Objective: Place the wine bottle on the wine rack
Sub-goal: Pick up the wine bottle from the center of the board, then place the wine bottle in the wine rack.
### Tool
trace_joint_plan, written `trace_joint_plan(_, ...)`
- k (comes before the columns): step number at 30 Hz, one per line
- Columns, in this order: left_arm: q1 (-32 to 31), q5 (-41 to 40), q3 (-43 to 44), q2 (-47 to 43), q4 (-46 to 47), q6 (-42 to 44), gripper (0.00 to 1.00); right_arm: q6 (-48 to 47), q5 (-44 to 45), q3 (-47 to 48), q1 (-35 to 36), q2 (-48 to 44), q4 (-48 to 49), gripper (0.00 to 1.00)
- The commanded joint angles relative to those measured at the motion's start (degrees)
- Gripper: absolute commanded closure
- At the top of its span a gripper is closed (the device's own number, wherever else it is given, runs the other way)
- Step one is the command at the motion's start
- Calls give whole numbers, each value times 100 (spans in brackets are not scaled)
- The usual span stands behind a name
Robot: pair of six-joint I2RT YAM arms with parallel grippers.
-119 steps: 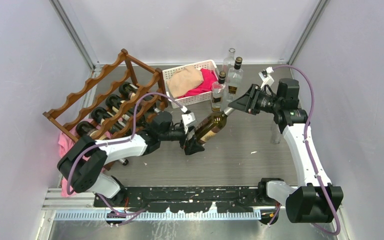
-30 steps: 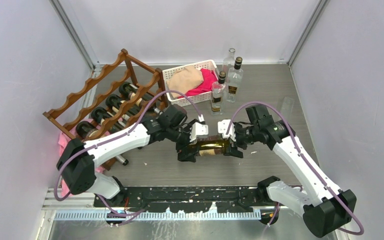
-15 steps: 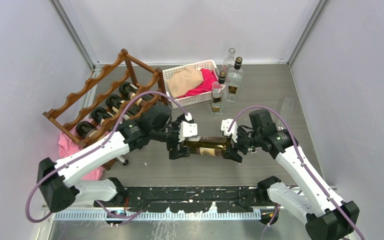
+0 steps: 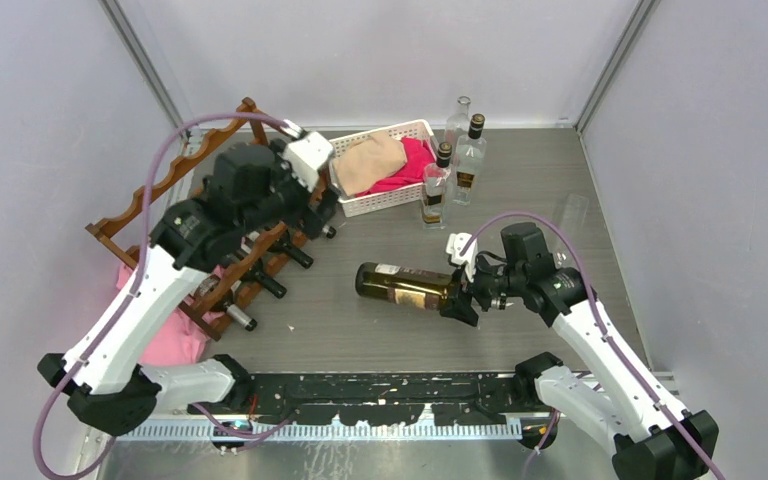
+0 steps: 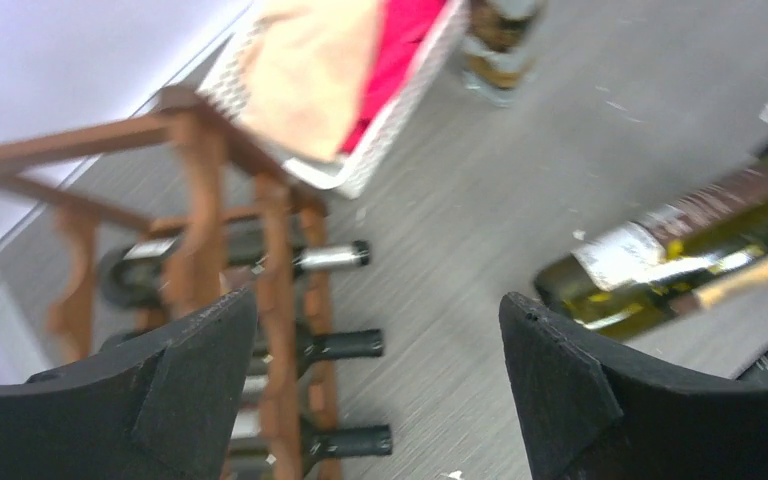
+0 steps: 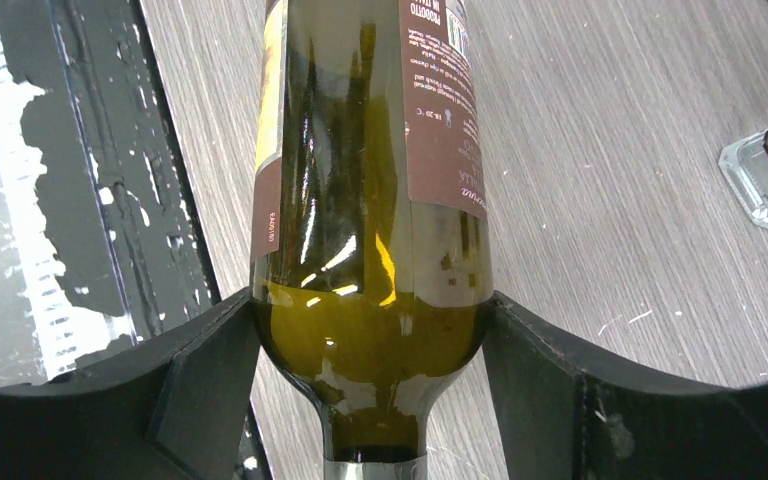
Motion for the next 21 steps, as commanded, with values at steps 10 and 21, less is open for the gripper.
trace_joint_plan(10,1472,-1901,1247,1030,-2212,-182,24,777,-507,159,419,157,1617,99)
trace_joint_plan(21,2295,-347,633,1189,-1591,1030,40,957,-446,236,615,370,1834,99)
